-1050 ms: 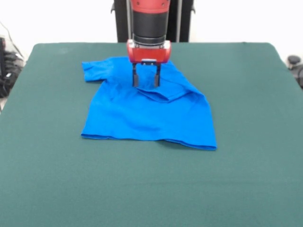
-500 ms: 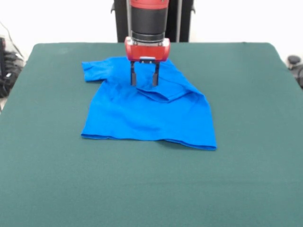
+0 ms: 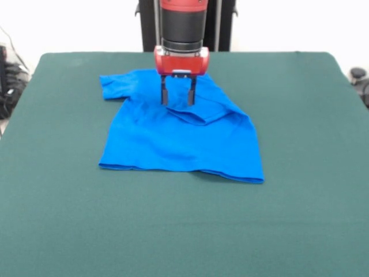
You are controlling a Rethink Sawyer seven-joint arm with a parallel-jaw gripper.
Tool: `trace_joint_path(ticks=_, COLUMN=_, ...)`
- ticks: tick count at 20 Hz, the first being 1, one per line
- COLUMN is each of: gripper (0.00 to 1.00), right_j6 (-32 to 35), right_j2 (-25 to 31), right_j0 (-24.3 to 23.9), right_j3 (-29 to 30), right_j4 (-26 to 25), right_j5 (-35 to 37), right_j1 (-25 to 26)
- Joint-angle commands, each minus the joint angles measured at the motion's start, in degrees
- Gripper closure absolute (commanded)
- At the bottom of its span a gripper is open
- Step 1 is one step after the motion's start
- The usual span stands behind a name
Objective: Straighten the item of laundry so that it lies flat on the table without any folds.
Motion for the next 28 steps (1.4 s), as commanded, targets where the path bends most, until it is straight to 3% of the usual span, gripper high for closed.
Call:
trace_joint_path(ticks=1, gripper=0.0, right_j6=7.1, right_j2=3.0, right_j0=2.8, right_j3=-4.7, right_j4=0.8, right_j5=-1.2, right_j1=4.6)
trace_joint_path(ticks=28, gripper=0.0, right_j6=7.6, right_j2=2.4, right_j0=2.8, right_j3=-4.1, right_j4=0.1, right_j5=-3.3, right_j1=5.0)
